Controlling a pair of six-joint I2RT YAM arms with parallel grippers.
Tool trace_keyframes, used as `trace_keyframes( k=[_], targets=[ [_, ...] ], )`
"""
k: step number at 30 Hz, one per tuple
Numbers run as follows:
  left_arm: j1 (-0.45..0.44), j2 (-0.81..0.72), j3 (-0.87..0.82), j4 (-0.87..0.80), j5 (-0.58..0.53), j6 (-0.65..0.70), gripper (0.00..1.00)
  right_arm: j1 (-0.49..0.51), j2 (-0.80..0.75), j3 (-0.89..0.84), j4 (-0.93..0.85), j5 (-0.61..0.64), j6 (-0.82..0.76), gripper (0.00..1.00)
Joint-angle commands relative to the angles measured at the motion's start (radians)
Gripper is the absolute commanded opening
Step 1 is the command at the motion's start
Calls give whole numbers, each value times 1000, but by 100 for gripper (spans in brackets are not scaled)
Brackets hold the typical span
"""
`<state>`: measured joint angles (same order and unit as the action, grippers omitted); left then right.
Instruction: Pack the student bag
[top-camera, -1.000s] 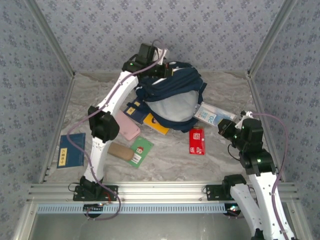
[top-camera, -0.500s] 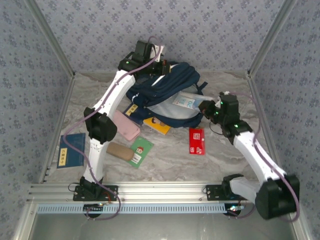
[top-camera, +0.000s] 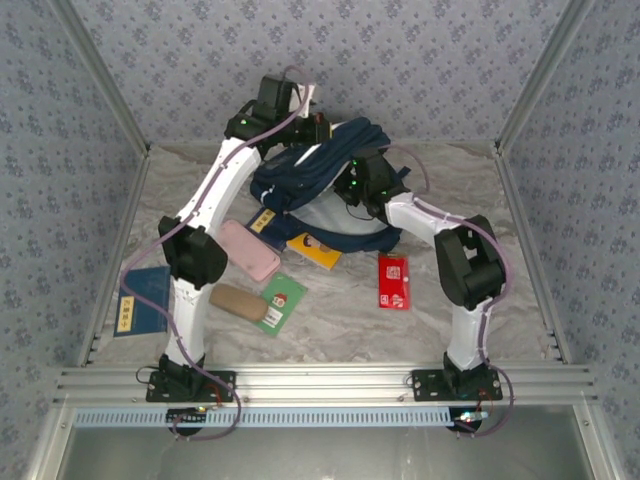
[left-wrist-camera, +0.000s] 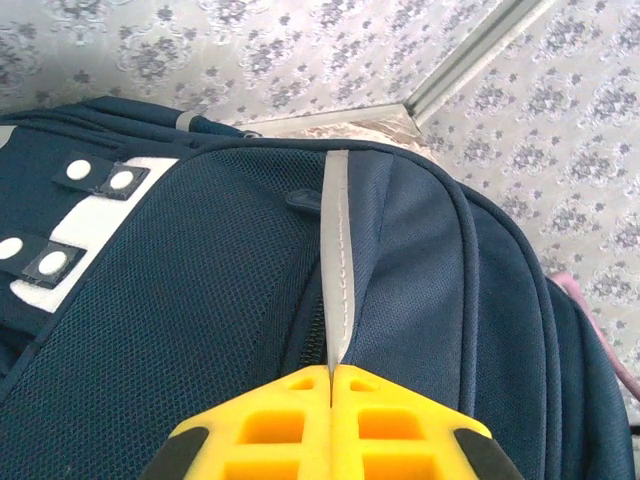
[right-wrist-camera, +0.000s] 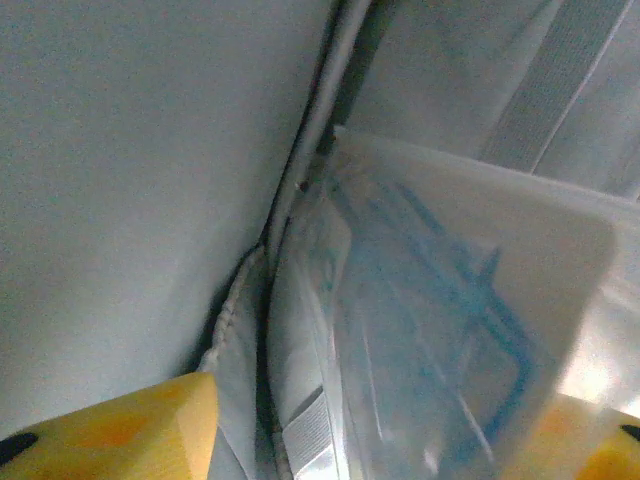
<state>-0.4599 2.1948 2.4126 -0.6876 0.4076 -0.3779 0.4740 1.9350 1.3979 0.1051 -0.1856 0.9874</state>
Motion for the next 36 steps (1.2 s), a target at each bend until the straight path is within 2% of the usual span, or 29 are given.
trace_keyframes(
  k=[1, 5, 9, 15, 19, 22, 24, 27, 31, 36],
  targets=[
    [27, -129, -11, 140, 48, -34, 0, -3, -49, 23, -95, 72, -67, 72],
    [51, -143, -72, 189, 57, -59, 0, -7, -148, 0, -227, 101, -204, 83],
    [72, -154, -140, 257, 61, -93, 0, -1, -273, -41, -377, 145, -345, 85],
    [87, -150, -187, 288, 62, -102, 0, 10, -572, -282, -454, 221, -412, 81],
    [100, -168, -269, 321, 46, -104, 0, 16, -744, -410, -596, 312, -417, 79],
    [107, -187, -349, 377, 58, -131, 0, 8, -850, -515, -670, 312, -438, 76],
    [101, -190, -390, 408, 74, -145, 0, -28, -879, -564, -701, 273, -436, 77],
    [80, -188, -438, 431, 88, -147, 0, -129, -869, -626, -717, 119, -430, 78],
    [47, -188, -524, 452, 86, -141, 0, -264, -788, -701, -621, -56, -411, 79],
    [-12, -196, -629, 462, 56, -125, 0, -352, -647, -738, -489, -186, -404, 79]
  ],
)
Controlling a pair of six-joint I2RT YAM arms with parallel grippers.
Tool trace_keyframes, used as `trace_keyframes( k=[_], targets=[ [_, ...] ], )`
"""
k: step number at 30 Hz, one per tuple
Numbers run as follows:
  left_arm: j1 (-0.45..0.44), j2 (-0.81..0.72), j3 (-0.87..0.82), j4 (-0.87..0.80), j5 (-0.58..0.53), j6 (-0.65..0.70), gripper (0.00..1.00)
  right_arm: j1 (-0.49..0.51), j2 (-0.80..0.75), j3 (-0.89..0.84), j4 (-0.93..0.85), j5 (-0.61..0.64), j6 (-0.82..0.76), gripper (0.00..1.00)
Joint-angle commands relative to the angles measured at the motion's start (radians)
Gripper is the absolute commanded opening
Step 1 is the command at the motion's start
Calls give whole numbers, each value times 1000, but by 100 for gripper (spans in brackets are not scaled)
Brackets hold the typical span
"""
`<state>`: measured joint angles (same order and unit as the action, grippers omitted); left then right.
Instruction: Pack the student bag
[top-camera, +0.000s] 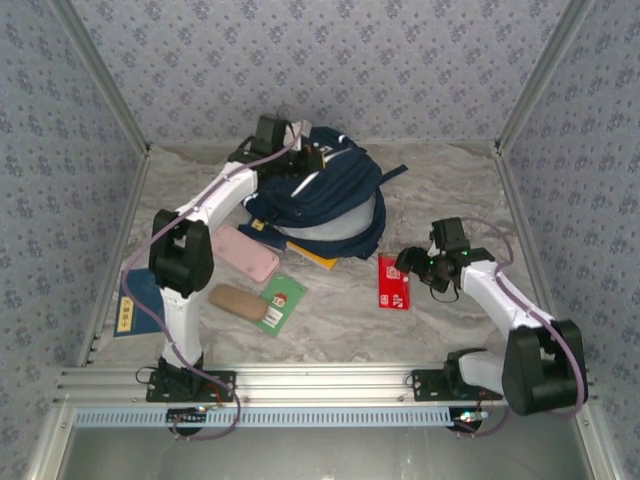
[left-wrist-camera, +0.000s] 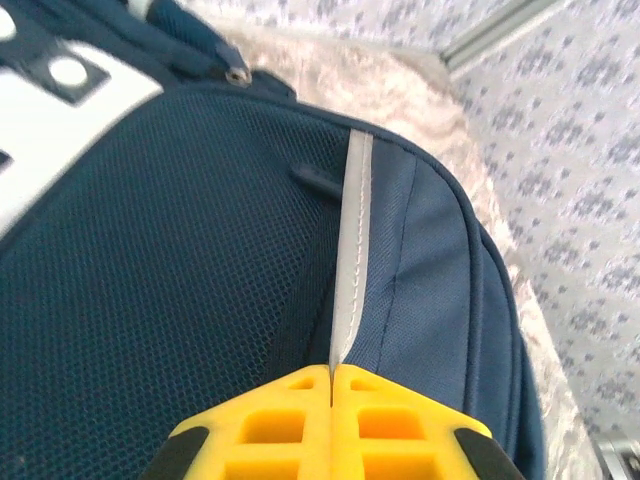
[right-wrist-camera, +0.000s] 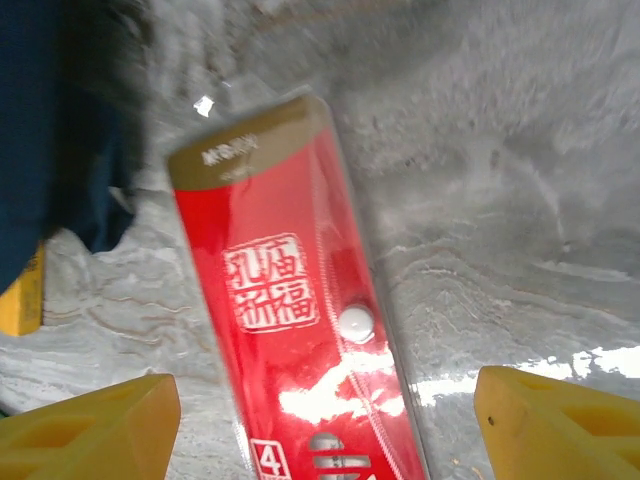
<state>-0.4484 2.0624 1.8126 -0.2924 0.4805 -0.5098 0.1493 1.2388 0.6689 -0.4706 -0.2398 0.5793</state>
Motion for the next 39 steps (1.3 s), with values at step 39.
trace_keyframes(
  k=[39],
  targets=[
    [-84, -33, -153, 60, -61, 19, 0, 33, 383, -118, 858, -543, 392, 65]
  ],
)
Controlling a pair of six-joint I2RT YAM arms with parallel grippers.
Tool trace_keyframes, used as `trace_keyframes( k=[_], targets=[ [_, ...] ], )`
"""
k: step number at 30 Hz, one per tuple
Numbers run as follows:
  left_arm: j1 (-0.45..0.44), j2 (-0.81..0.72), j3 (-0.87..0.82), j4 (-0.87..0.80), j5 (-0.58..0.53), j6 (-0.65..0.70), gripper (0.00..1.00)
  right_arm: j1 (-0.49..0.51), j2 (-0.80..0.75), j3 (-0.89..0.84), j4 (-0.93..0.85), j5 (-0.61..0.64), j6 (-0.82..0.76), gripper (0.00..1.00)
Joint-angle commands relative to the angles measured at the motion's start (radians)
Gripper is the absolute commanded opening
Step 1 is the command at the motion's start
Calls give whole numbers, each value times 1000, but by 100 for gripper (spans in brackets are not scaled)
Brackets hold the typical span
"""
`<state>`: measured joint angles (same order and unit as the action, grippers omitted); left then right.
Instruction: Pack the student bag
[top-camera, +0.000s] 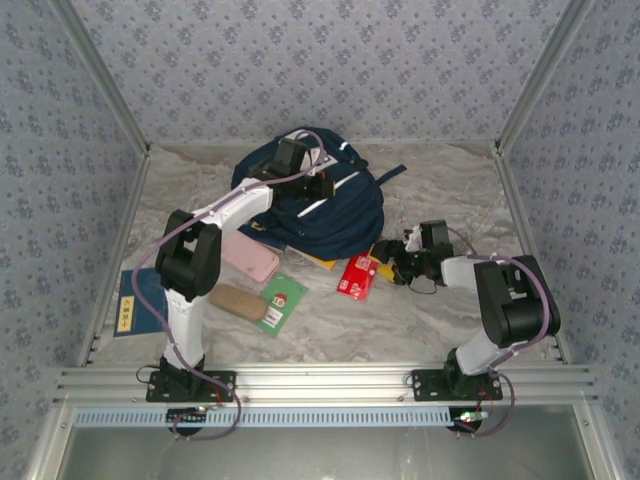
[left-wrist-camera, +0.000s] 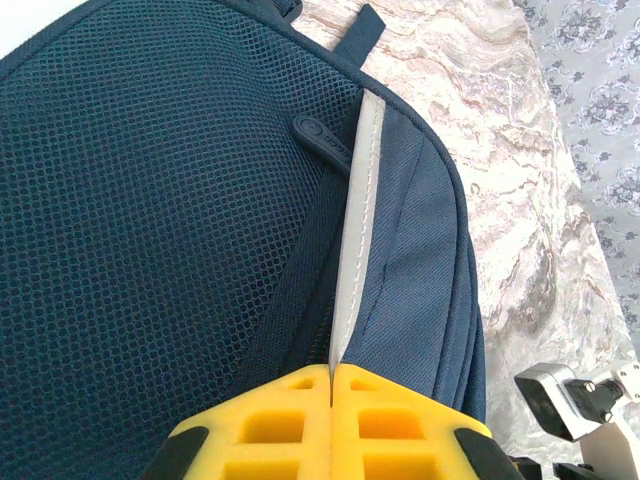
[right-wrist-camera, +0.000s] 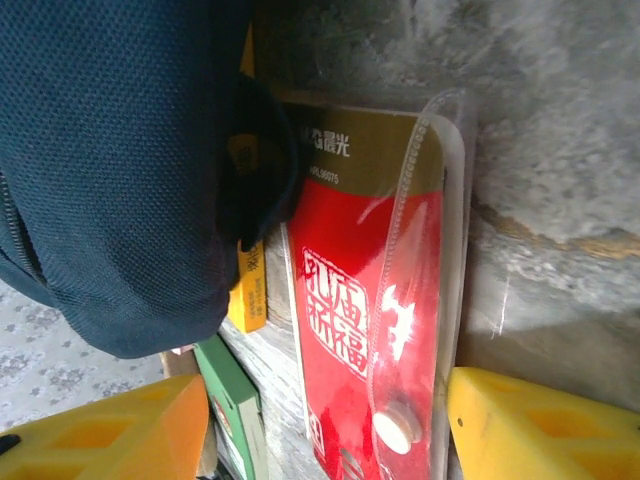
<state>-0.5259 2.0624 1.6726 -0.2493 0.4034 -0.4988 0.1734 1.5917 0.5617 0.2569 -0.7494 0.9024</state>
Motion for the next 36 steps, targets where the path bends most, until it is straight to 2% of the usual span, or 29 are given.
trace_keyframes(
  k=[1, 9, 17, 20, 25, 29, 31, 34, 36],
  targets=[
    [-6, -33, -13, 17, 17, 8, 0, 12, 43, -12, 168, -39, 92, 64],
    [-4, -33, -17, 13, 17, 13, 0, 47, 125, -40, 549, -45, 312, 55],
    [12, -36, -18, 16, 24, 1, 0, 71, 167, -66, 641, 19, 310, 44],
    [22, -38, -18, 18, 28, -3, 0, 77, 153, -71, 603, 52, 276, 40],
    [25, -55, 4, -10, 23, 4, 0, 82, 112, -70, 434, 127, 164, 31],
    [22, -118, -6, -46, -10, 2, 33, 79, 87, -78, 315, 173, 99, 29],
    [16, -175, -50, -45, -47, -13, 40, 78, 57, -81, 253, 199, 61, 31],
    [1, -279, -175, -22, -104, -56, 40, 82, 14, -78, 165, 220, 17, 33],
    [-23, -360, -294, 12, -135, -83, 34, 84, -19, -69, 97, 233, -23, 38]
  ],
)
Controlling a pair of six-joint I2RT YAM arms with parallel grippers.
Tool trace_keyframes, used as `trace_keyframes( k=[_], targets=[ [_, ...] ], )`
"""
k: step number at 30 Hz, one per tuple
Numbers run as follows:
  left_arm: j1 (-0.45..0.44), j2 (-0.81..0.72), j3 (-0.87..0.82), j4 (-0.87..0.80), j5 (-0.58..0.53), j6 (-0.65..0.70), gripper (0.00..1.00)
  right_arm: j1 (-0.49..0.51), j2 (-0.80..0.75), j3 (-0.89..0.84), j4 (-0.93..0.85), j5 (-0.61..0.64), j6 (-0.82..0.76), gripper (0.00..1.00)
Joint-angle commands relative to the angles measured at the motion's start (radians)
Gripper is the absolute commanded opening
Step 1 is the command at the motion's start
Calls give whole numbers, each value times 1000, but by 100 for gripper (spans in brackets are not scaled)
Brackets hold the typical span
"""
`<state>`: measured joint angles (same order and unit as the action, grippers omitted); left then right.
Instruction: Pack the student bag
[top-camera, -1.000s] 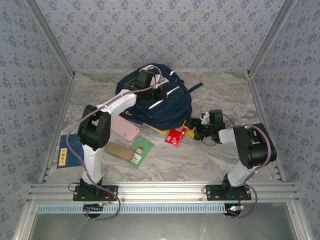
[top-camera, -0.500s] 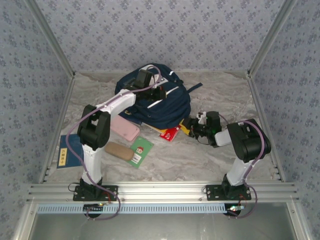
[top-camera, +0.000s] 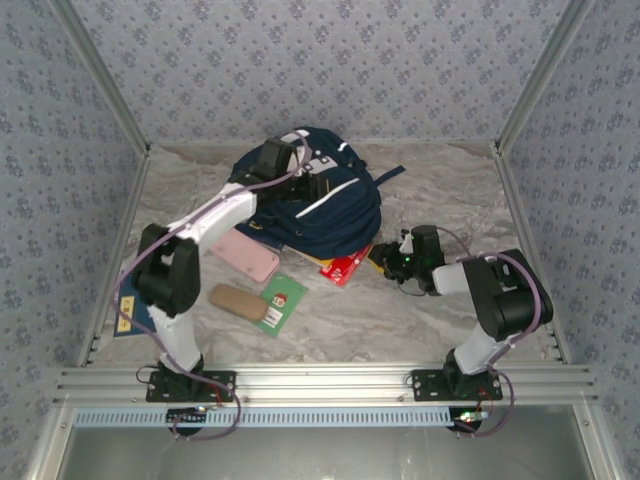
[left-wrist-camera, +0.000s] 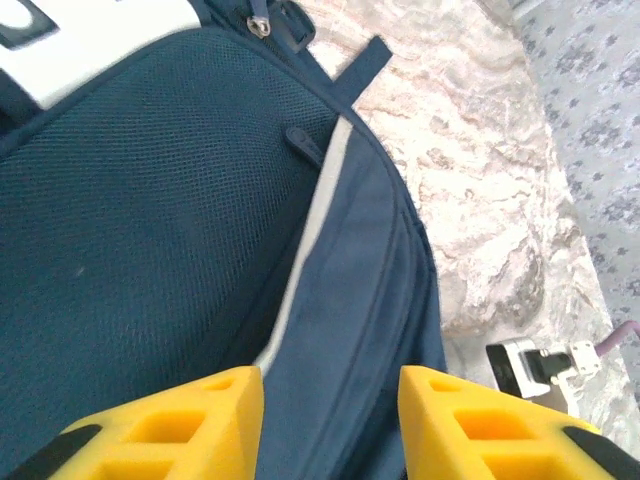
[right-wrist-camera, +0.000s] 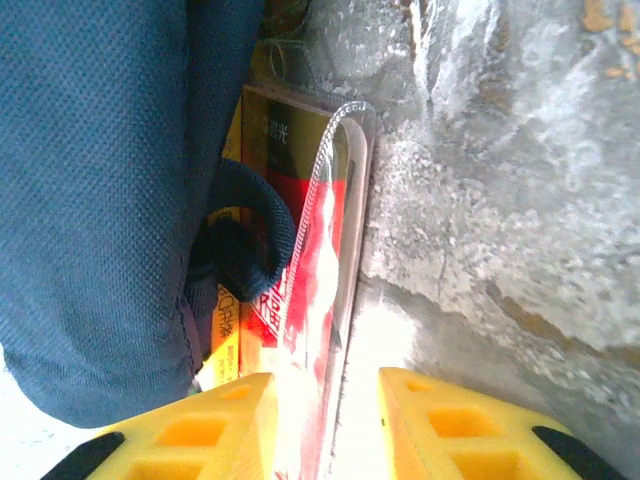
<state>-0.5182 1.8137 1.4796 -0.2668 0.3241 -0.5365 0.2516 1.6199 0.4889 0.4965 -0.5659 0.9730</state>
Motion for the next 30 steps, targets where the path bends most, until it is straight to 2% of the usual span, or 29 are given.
trace_keyframes(
  k=[1, 6, 10, 15, 18, 24, 30],
  targets=[
    [-44, -141, -154, 50, -60, -58, 31, 6, -62, 8, -182, 50, -115, 39],
    [-163, -240, -405, 166, -76, -106, 15, -22, -99, 130, -456, 130, -321, 39],
    [-210, -200, -509, 252, -74, -150, 1, -66, -25, 221, -480, 113, -335, 32],
    [-221, -139, -591, 355, -84, -197, 0, -66, 65, 292, -434, 53, -328, 7],
    [-220, -138, -603, 352, -115, -191, 0, -7, 54, 289, -414, 58, -314, 0],
    [-206, -192, -623, 328, -189, -187, 0, 138, -20, 222, -378, 106, -261, 0],
    [-198, -201, -619, 313, -217, -179, 0, 215, 79, 260, -342, 112, -223, 0]
  ],
)
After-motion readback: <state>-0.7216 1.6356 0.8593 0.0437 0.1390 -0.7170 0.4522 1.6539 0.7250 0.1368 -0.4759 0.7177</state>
